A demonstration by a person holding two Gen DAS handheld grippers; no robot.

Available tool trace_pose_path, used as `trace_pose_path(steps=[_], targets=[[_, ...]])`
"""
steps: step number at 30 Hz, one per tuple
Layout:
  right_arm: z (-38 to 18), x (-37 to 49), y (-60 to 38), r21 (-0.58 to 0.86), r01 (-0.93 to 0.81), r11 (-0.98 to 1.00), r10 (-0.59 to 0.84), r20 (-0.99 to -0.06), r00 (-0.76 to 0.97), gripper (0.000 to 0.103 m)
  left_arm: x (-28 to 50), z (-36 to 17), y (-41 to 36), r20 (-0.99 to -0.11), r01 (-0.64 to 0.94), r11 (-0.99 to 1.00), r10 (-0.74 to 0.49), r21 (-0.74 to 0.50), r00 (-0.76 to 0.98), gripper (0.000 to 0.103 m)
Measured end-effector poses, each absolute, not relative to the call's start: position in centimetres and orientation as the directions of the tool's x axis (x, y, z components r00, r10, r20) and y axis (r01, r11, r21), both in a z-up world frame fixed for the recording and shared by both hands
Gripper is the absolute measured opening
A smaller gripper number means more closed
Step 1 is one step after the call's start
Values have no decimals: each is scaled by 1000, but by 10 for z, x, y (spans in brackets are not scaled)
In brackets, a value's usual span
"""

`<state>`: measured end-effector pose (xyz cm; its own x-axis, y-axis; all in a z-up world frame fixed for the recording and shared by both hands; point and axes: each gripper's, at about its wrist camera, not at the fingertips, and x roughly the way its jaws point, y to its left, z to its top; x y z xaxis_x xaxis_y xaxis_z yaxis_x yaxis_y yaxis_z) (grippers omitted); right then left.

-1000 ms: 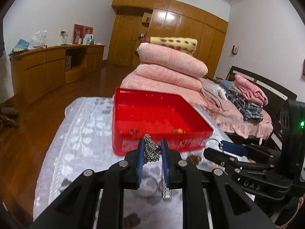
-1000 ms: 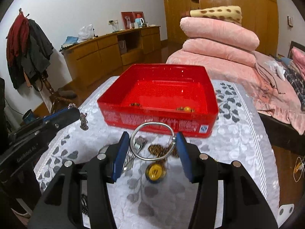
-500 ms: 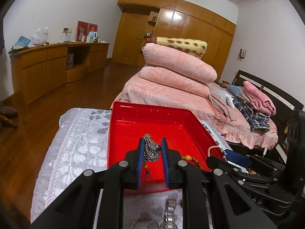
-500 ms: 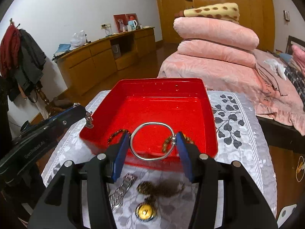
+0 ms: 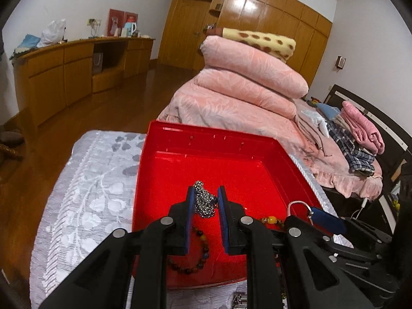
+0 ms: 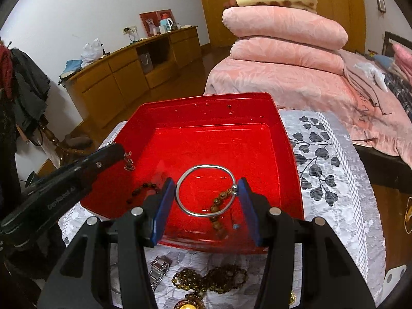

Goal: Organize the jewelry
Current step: 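Carry the chain and bangle into the red tin and open both tools, then grasp the brown wooden ring with the left tool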

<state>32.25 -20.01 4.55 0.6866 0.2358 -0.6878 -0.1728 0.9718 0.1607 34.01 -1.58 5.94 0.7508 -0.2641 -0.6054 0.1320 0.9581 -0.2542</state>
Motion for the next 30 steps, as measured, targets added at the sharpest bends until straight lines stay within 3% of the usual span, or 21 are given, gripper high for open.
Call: trace_pose_path(steps=[1, 3, 4, 9, 14, 20, 30], targets=[[44, 324, -200, 156, -173, 973, 232, -692, 683, 50, 342, 56, -15, -618, 123, 960, -256, -251, 743, 19], [43, 324, -201, 149, -168, 975, 224, -693, 685, 65, 344, 54, -14, -627, 111, 962, -248, -250, 739, 28], [43, 323, -201, 150, -167, 974, 224, -687, 691, 68, 343, 54, -12, -627, 103, 961, -246, -255, 739, 38], [50, 315, -210, 166, -164, 972, 233, -661, 713, 68, 331, 66, -5, -604, 107, 961, -245, -256, 758, 48], [60, 291, -221, 171, -162, 972, 234, -626, 744, 71, 297, 82, 6, -567, 121, 966, -233, -229, 791, 69], [58, 244, -235, 155, -156, 975, 219, -597, 772, 80, 240, 74, 29, -561, 103, 982, -175, -157, 809, 77], [24, 184, -237, 137, -148, 980, 201, -638, 743, 80, 174, 42, 50, -616, 50, 989, -124, -136, 778, 77]])
